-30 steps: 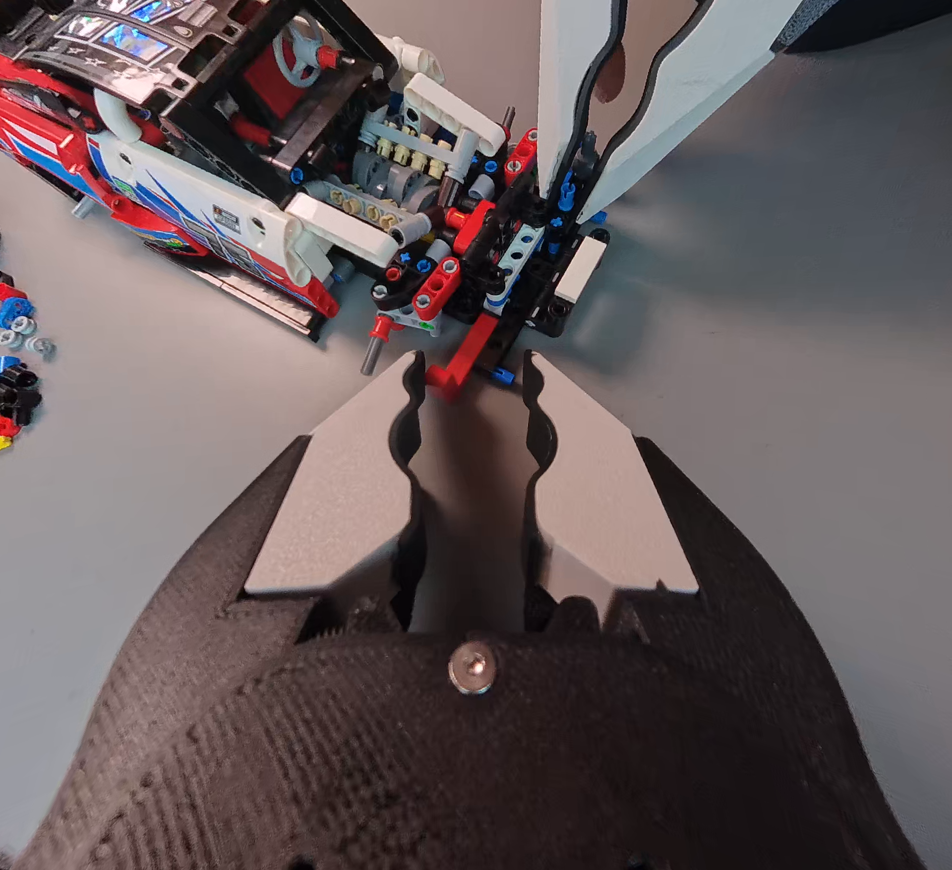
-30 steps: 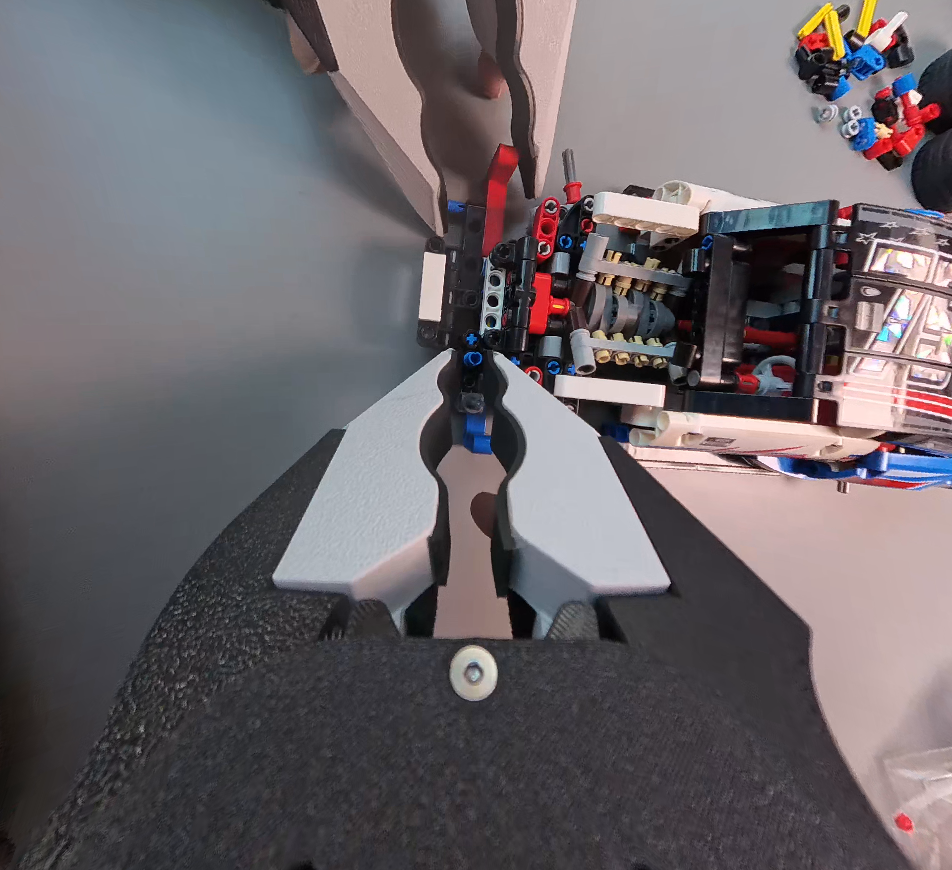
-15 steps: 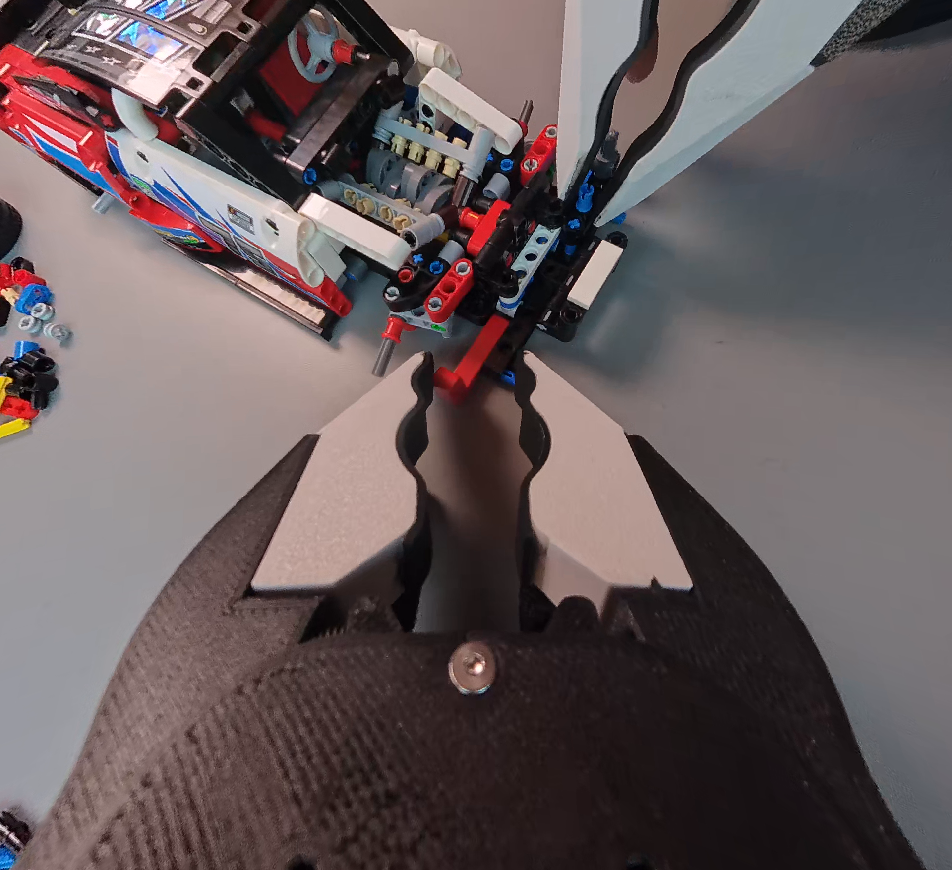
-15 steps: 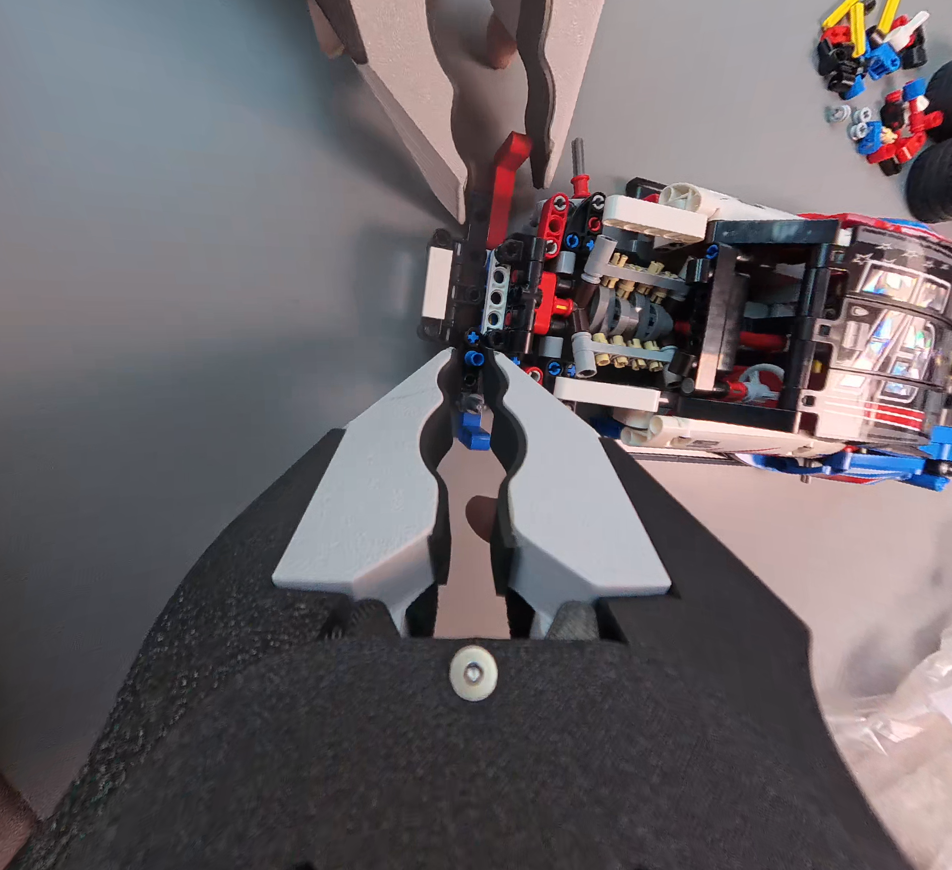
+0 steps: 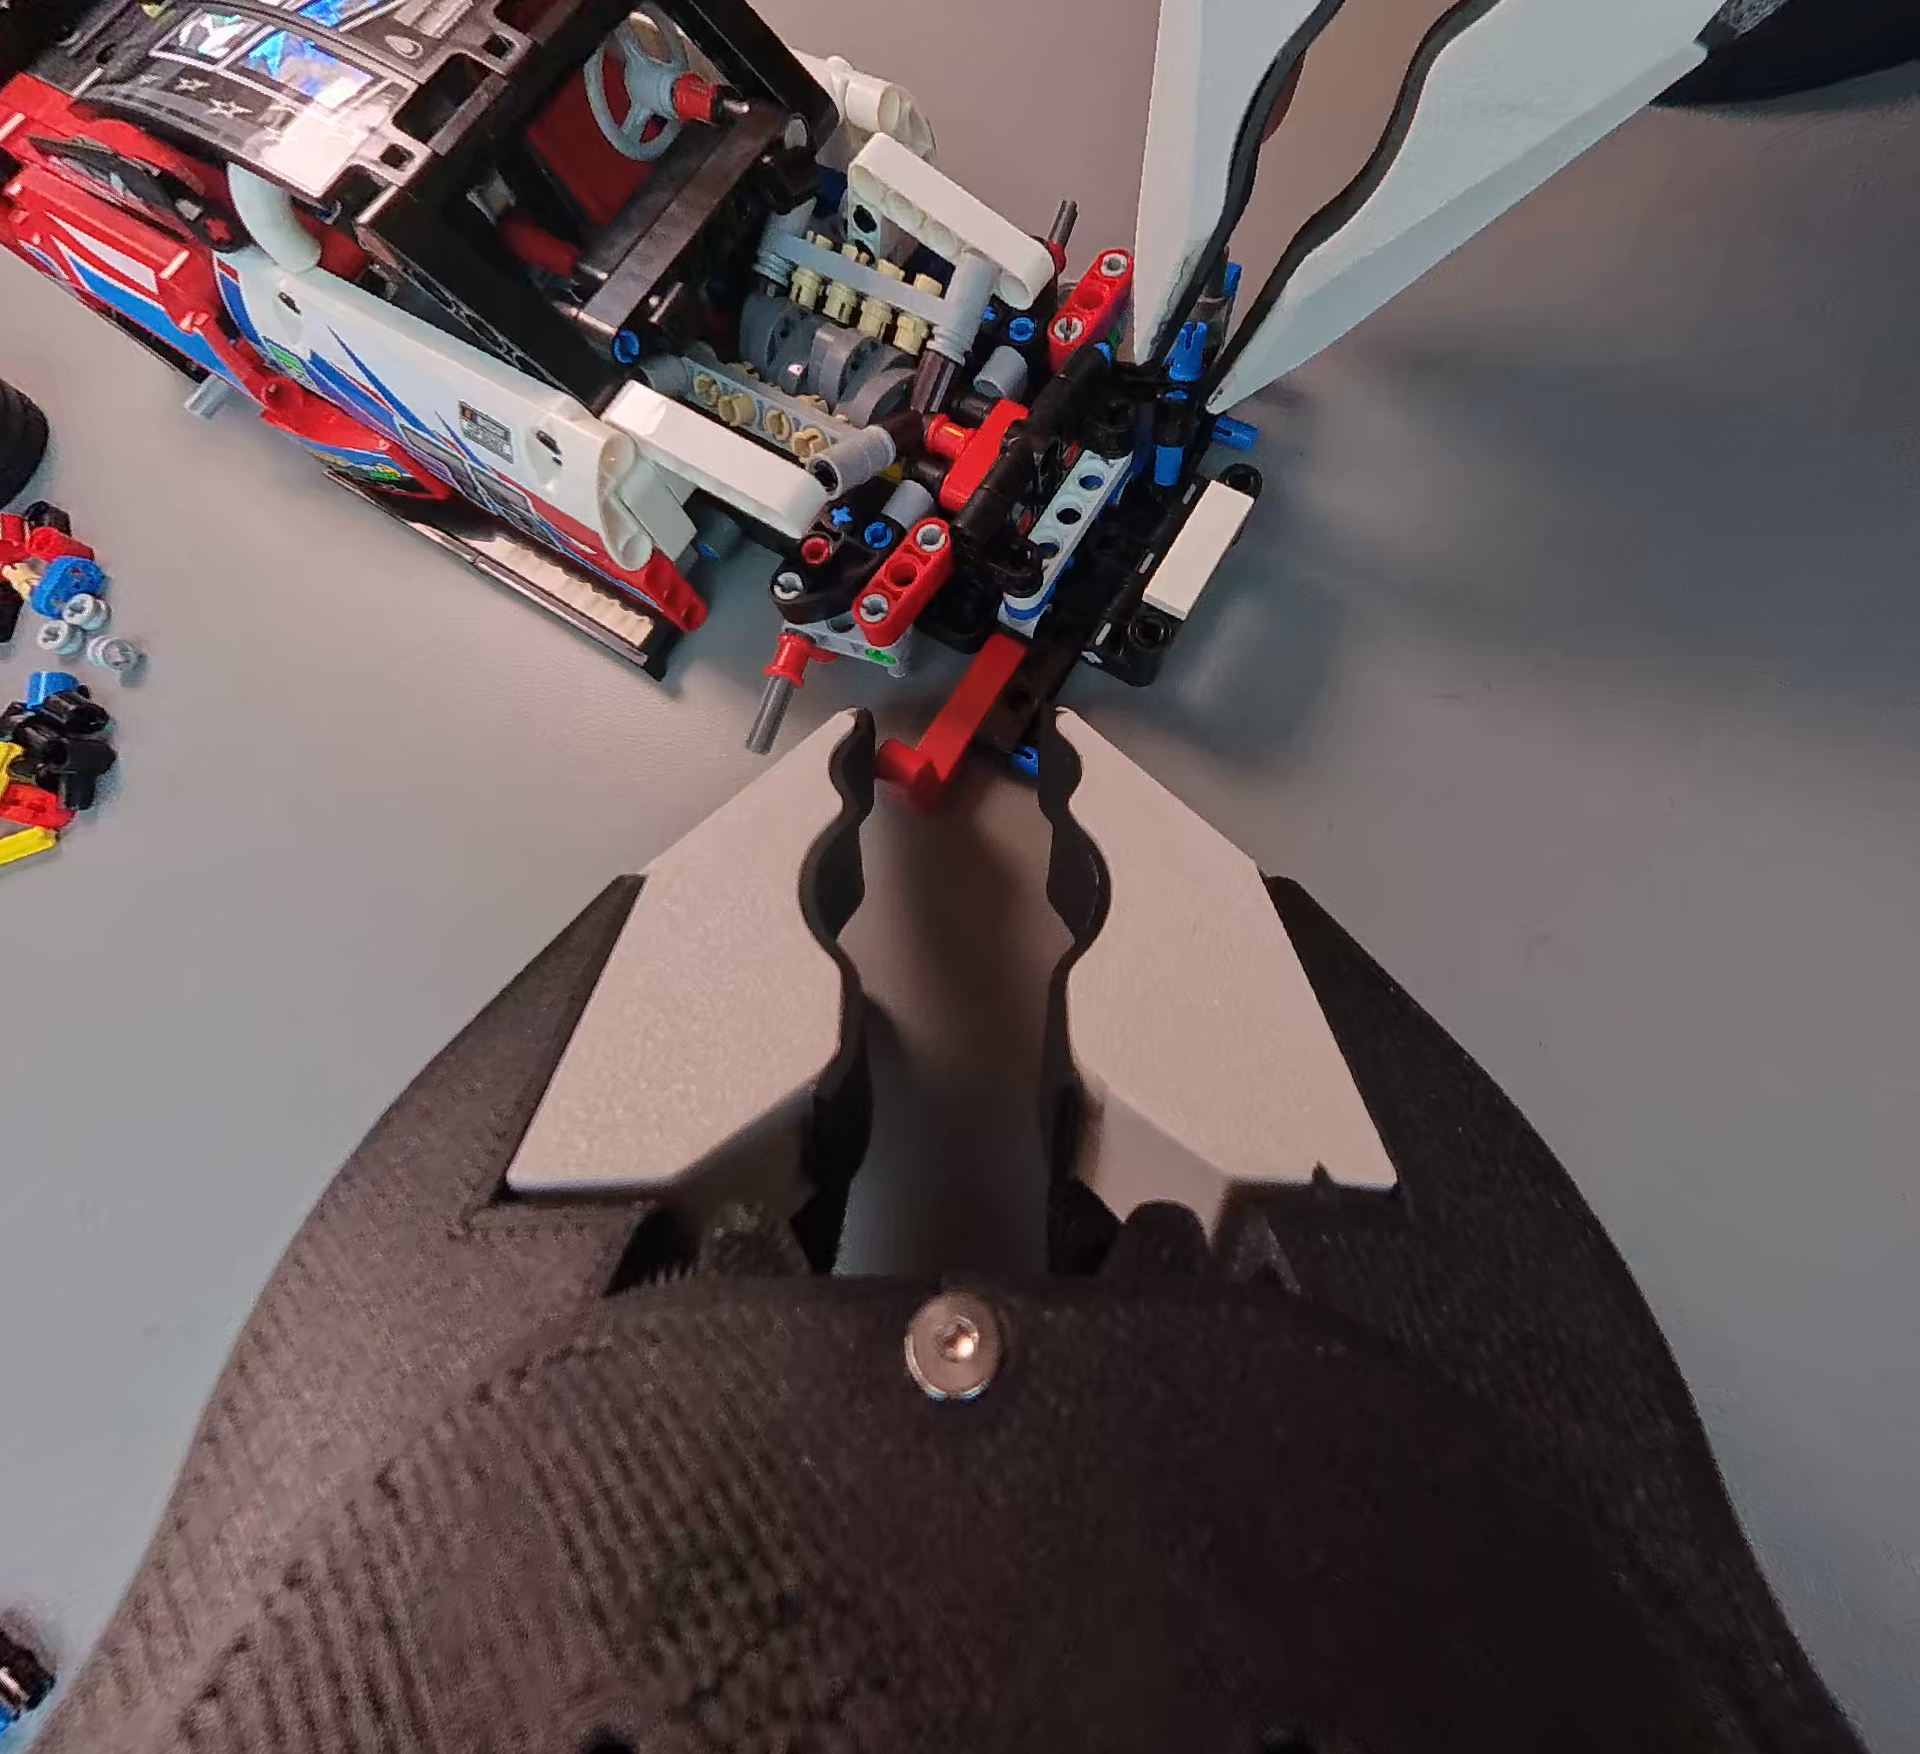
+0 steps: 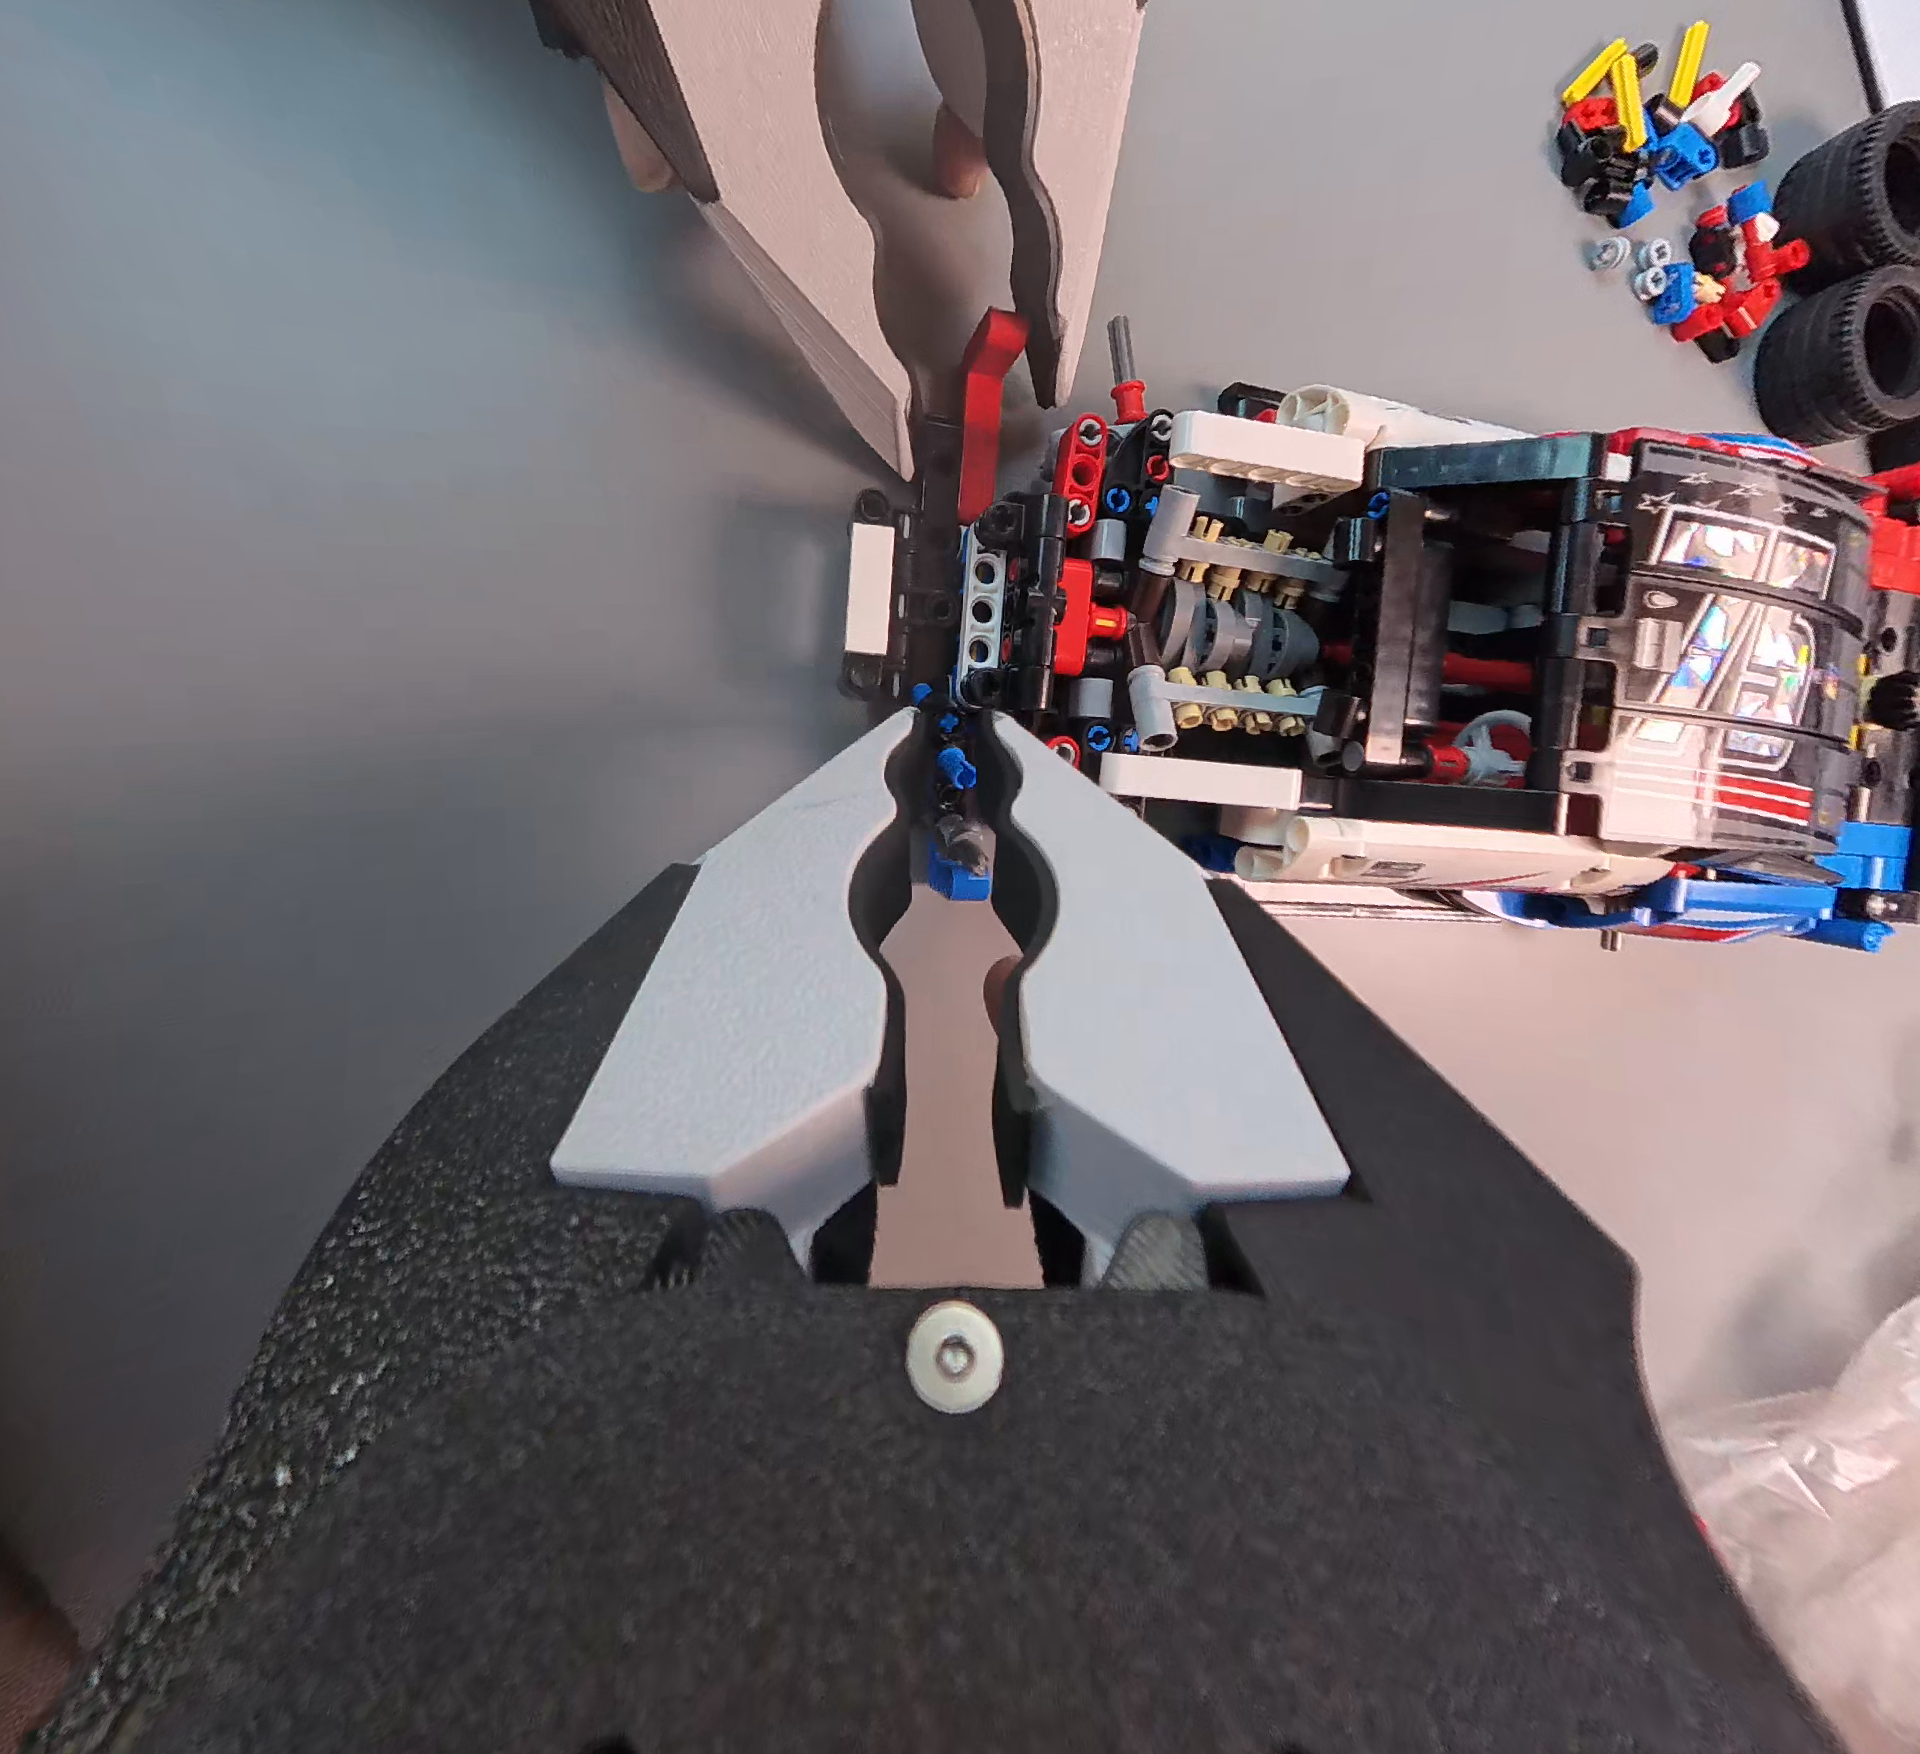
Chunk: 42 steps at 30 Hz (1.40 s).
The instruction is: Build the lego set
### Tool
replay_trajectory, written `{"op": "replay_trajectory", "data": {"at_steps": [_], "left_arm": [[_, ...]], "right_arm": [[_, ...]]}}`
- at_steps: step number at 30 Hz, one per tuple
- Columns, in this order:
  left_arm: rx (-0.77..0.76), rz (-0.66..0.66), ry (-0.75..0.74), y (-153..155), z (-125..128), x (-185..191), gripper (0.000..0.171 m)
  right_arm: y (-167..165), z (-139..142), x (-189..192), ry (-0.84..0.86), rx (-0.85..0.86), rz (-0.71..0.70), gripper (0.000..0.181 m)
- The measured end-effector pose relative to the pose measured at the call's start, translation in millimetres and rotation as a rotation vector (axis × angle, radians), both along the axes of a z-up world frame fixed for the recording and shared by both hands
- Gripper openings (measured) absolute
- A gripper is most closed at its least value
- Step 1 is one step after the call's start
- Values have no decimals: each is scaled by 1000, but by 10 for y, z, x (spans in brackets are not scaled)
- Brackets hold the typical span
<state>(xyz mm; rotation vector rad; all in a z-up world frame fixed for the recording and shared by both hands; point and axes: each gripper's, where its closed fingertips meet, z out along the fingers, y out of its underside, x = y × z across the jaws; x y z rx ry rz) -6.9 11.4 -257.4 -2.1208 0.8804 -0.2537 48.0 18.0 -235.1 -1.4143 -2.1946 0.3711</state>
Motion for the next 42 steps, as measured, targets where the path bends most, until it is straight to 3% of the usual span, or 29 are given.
{"op": "replay_trajectory", "data": {"at_steps": [8, 15, 24, 30, 39, 40, 42], "left_arm": [[1, 4, -5, 2, 2, -2, 30], [-2, 15, -3, 3, 1, 1, 30], [-3, 18, 1, 3, -2, -1, 30], [-4, 25, 2, 3, -3, -4, 30], [1, 28, 6, 3, -5, -8, 30], [-1, 27, 6, -2, -9, -11, 31], [16, 47, 15, 19, -5, -44, 31]], "right_arm": [[-22, -63, -40, 4, 38, 15, 2], [-61, -74, -59, -23, 210, 151, 0], [-25, -71, -69, -86, 174, 139, 0], [-24, -83, -74, -151, 207, 220, 0], [-76, -97, -40, -202, 129, 296, 0], [-143, -294, 222, -383, 61, 317, 0], [-49, -271, 103, -268, 139, 320, 0]]}}
